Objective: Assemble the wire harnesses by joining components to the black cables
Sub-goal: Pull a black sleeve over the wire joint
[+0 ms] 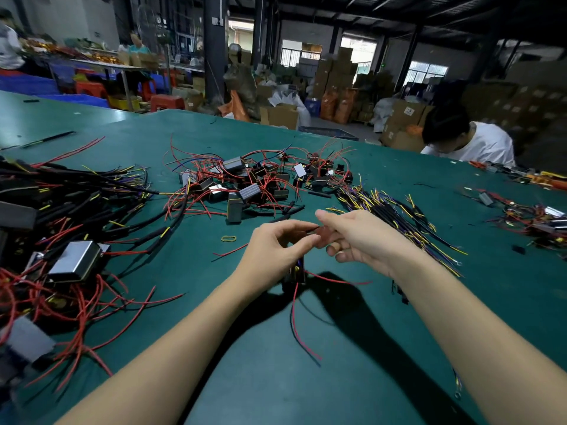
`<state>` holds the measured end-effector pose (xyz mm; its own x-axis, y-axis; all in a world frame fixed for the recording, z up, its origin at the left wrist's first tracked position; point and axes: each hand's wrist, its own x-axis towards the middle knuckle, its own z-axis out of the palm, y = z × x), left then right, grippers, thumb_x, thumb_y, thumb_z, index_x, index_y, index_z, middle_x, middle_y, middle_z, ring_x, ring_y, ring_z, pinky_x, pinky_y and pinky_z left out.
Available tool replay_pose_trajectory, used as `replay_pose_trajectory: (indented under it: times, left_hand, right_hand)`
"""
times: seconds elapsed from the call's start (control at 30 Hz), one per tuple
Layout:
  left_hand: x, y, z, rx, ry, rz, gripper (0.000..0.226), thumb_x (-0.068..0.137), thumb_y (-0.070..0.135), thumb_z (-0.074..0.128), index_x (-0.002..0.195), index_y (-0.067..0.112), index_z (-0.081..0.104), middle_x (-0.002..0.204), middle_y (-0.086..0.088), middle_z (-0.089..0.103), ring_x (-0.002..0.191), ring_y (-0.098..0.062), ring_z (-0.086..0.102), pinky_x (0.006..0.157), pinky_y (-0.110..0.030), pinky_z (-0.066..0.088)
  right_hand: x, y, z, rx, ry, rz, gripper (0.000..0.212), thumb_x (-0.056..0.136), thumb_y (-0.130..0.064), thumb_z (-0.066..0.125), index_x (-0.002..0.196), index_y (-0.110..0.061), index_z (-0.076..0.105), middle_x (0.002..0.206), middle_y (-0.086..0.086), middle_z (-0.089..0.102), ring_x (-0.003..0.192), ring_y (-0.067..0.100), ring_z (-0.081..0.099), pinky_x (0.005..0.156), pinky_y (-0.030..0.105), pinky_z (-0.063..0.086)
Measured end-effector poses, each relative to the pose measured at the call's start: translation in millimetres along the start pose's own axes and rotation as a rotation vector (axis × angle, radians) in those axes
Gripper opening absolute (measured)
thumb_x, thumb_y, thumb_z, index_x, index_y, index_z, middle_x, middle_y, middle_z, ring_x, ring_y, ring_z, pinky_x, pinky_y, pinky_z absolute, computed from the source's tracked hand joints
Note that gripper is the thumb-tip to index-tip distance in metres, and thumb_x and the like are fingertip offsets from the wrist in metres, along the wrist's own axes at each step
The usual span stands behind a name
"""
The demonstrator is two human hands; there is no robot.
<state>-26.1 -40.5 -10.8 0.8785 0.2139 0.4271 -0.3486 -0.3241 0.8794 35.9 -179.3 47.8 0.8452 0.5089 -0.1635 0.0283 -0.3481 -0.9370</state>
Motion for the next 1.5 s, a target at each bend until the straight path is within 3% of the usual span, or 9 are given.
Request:
replay_pose_trajectory:
  times: [0.2, 0.3, 0.4, 0.5, 0.7, 0.97, 1.17, 1.33, 1.5]
  left_hand:
    - [5, 7, 0, -0.125, 0.162, -0.033, 0.013, 0.084, 0.011, 0.070, 0.090, 0.000, 0.073, 0.089, -0.016, 0.071, 0.076, -0.016, 0.061, 0.077, -0.035, 0.051]
    - [8, 10, -6, -0.230, 0.226, -0.075, 0.011, 0.085, 0.016, 0.069, 0.089, 0.007, 0.074, 0.085, -0.003, 0.071, 0.073, 0.000, 0.060, 0.069, -0.016, 0.049]
    - [10, 10, -10, -0.404, 0.278, -0.151, 0.010, 0.088, 0.021, 0.065, 0.085, 0.020, 0.075, 0.086, 0.005, 0.074, 0.083, -0.003, 0.064, 0.077, -0.021, 0.050]
    - [8, 10, -7, -0.520, 0.275, -0.201, 0.016, 0.088, 0.021, 0.064, 0.077, 0.019, 0.075, 0.086, -0.002, 0.074, 0.083, -0.010, 0.065, 0.084, -0.031, 0.049]
    - [7, 10, -5, -0.495, 0.315, -0.181, 0.012, 0.085, 0.017, 0.068, 0.075, 0.018, 0.073, 0.077, -0.002, 0.074, 0.074, -0.011, 0.067, 0.072, -0.021, 0.052]
    - [11, 8, -12, -0.544, 0.414, -0.243, 0.007, 0.085, 0.011, 0.067, 0.079, 0.009, 0.069, 0.071, -0.007, 0.069, 0.069, -0.015, 0.065, 0.068, -0.024, 0.057]
    - [13, 10, -19, -0.411, 0.450, -0.185, 0.011, 0.086, 0.015, 0.068, 0.085, 0.004, 0.066, 0.063, 0.002, 0.068, 0.059, -0.010, 0.065, 0.051, -0.021, 0.055]
    - [15, 20, -16, -0.569, 0.407, -0.203, 0.017, 0.089, 0.018, 0.062, 0.076, 0.008, 0.058, 0.052, 0.005, 0.060, 0.043, -0.008, 0.058, 0.036, -0.014, 0.040]
    - [14, 14, -6, -0.642, 0.303, -0.332, 0.026, 0.100, 0.023, 0.045, 0.079, 0.008, 0.039, 0.049, -0.007, 0.062, 0.031, -0.010, 0.051, 0.029, -0.013, 0.033]
  right_hand:
    - [-1, 4, -9, -0.021, 0.208, -0.095, 0.033, 0.094, -0.029, 0.058, 0.068, -0.009, 0.059, 0.059, 0.002, 0.062, 0.041, 0.005, 0.050, 0.040, 0.015, 0.037]
    - [0, 8, -14, 0.105, 0.311, -0.132, 0.031, 0.095, -0.025, 0.056, 0.068, -0.009, 0.057, 0.062, 0.003, 0.064, 0.043, 0.006, 0.052, 0.039, 0.015, 0.036]
    - [1, 18, -16, 0.301, 0.356, -0.166, 0.027, 0.096, -0.023, 0.055, 0.074, -0.008, 0.058, 0.065, 0.001, 0.069, 0.045, 0.005, 0.054, 0.042, 0.013, 0.040]
    - [3, 32, -10, 0.517, 0.324, -0.170, 0.028, 0.096, -0.025, 0.054, 0.078, -0.005, 0.058, 0.068, 0.003, 0.071, 0.047, 0.004, 0.054, 0.041, 0.012, 0.040]
    - [9, 45, 2, 0.680, 0.262, -0.164, 0.033, 0.093, -0.036, 0.054, 0.072, -0.011, 0.052, 0.069, 0.012, 0.070, 0.048, 0.012, 0.058, 0.042, 0.014, 0.042]
    - [3, 51, 7, 0.718, -0.007, -0.284, 0.036, 0.069, -0.033, 0.070, 0.095, -0.009, 0.066, 0.086, 0.011, 0.072, 0.070, 0.015, 0.066, 0.066, 0.020, 0.054]
    - [5, 42, 10, 0.559, 0.198, -0.277, 0.011, 0.073, -0.028, 0.068, 0.070, -0.018, 0.071, 0.062, -0.003, 0.062, 0.051, 0.005, 0.050, 0.050, 0.013, 0.041]
    - [0, 16, -1, 0.616, 0.182, -0.317, 0.014, 0.090, -0.018, 0.059, 0.077, -0.014, 0.063, 0.053, -0.004, 0.050, 0.038, 0.003, 0.035, 0.036, 0.011, 0.024]
    - [-1, 11, 4, 0.612, 0.109, -0.129, 0.006, 0.092, -0.013, 0.058, 0.086, -0.011, 0.056, 0.055, -0.001, 0.058, 0.039, 0.004, 0.044, 0.034, 0.011, 0.032]
